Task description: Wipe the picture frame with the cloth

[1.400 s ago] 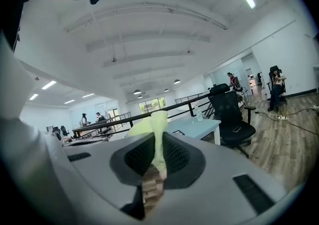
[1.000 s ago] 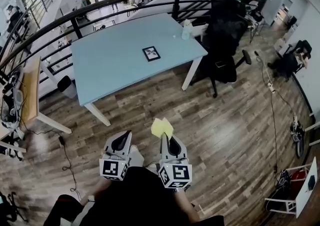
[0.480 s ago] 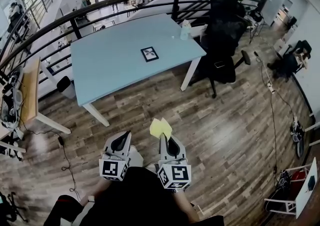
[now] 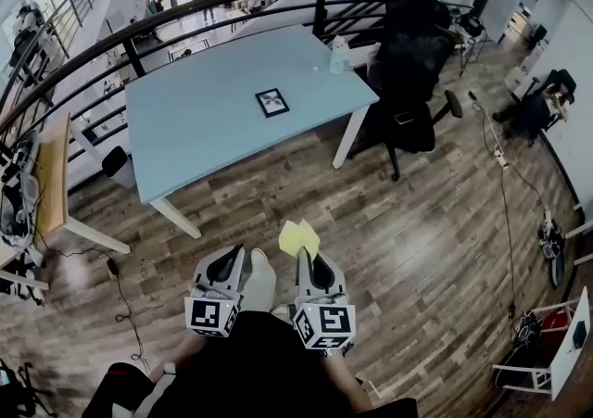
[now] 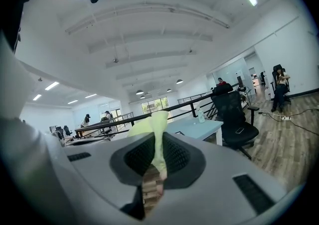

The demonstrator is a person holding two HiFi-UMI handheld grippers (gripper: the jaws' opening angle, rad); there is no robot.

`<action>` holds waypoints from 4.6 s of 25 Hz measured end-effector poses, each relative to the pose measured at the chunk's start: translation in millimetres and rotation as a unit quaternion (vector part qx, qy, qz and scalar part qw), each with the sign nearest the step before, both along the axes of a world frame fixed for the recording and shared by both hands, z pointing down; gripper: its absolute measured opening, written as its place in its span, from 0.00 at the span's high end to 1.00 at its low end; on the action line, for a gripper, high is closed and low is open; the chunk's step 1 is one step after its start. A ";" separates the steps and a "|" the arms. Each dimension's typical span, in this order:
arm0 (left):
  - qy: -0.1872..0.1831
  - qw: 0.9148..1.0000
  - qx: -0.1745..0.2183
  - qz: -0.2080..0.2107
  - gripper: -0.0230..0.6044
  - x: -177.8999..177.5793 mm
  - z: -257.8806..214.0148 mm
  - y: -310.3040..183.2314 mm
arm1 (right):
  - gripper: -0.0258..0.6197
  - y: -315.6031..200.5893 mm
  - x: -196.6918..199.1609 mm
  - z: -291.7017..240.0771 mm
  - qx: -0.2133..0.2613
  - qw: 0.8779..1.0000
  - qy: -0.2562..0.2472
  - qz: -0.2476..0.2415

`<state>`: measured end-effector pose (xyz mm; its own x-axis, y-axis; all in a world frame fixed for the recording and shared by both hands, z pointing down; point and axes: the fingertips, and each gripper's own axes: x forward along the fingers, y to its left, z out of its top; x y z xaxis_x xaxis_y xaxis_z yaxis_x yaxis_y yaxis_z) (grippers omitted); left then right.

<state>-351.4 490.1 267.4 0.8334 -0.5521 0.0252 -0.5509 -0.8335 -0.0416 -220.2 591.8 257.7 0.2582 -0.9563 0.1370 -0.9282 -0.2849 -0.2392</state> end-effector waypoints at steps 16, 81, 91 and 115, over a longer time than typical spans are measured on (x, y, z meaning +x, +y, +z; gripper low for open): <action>0.003 1.000 -0.019 0.008 0.96 69.3 9.8 -79.2 | 0.91 -72.3 61.6 7.6 -0.022 1.000 -0.003 0.005; -0.001 0.994 -0.011 -0.111 0.96 255.6 -2.3 -391.6 | 0.91 -431.4 267.6 5.7 -0.030 0.991 -0.015 -0.127; -0.015 0.975 -0.015 -0.219 0.96 267.3 -11.8 -406.4 | 0.91 -478.3 290.5 -3.6 -0.028 0.972 -0.020 -0.235; -0.026 0.942 -0.036 -0.332 0.96 299.6 20.1 -416.4 | 0.90 -526.7 334.4 30.6 -0.061 0.939 -0.020 -0.339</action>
<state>-51.8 73.7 287.5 0.3007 -0.9470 0.1133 -0.9510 -0.3067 -0.0400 114.1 65.1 288.4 -0.4117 -0.8758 0.2521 -0.8970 0.3405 -0.2820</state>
